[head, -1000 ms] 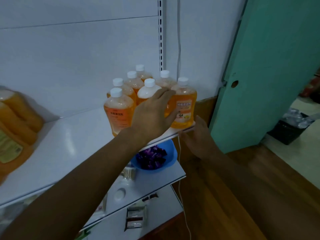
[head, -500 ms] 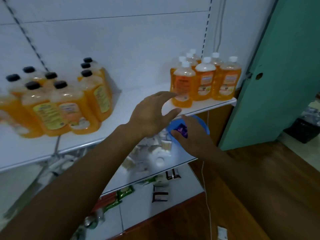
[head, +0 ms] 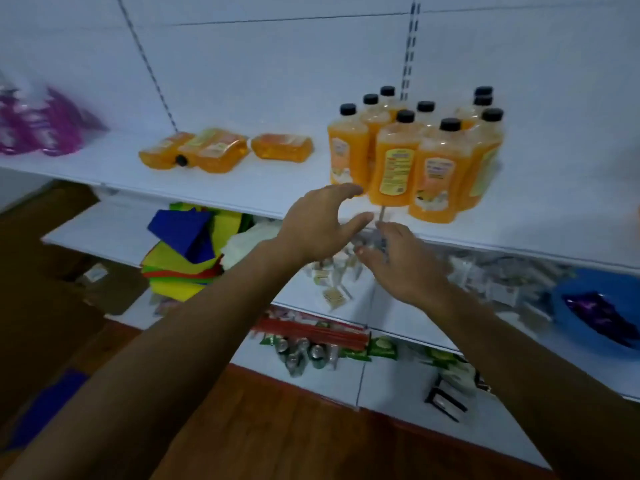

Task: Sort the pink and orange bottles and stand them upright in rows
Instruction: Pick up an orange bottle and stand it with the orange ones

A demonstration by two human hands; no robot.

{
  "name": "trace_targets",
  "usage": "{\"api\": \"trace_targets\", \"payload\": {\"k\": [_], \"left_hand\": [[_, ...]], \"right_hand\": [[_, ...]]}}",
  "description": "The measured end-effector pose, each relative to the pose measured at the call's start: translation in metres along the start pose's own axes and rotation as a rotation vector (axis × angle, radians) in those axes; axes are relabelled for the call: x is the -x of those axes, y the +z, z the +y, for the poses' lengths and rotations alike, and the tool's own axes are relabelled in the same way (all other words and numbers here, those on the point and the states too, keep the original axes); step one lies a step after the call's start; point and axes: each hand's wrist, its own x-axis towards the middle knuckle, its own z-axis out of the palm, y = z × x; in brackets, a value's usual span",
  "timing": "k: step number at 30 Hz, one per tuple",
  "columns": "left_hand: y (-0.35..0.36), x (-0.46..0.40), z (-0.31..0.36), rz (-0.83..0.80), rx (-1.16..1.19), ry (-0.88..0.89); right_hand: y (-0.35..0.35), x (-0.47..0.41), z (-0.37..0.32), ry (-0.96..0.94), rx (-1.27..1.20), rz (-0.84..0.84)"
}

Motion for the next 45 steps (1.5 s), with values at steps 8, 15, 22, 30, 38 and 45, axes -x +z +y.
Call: {"api": "trace_targets", "payload": {"k": [8, 15, 22, 30, 38, 45], "left_hand": [[-0.058, 0.056, -0.134, 0.085, -0.068, -0.243], [-0.086, 0.068, -0.266, 0.063, -0.098, -0.363], [-0.101, 0.028, -0.348, 0.047, -0.04, -0.375], [-0.082, -0.057, -0.408, 0.025, 0.13, -0.428], [-0.077, -0.111, -0.443, 0.111, 0.146, -0.432], [-0.072, -0.119, -0.462, 0.089, 0.238, -0.383]], "right_hand": [[0.085, -0.048, -0.104, -0.176, 0.013, -0.091], [0.132, -0.124, -0.161, -0.115, 0.099, -0.046], [0.16, -0.201, -0.187, -0.035, 0.04, 0.016], [0.195, -0.317, -0.204, 0.1, -0.272, -0.005], [0.226, -0.39, -0.231, 0.212, -0.43, -0.048], [0.225, -0.393, -0.244, 0.289, -0.548, -0.057]]}}
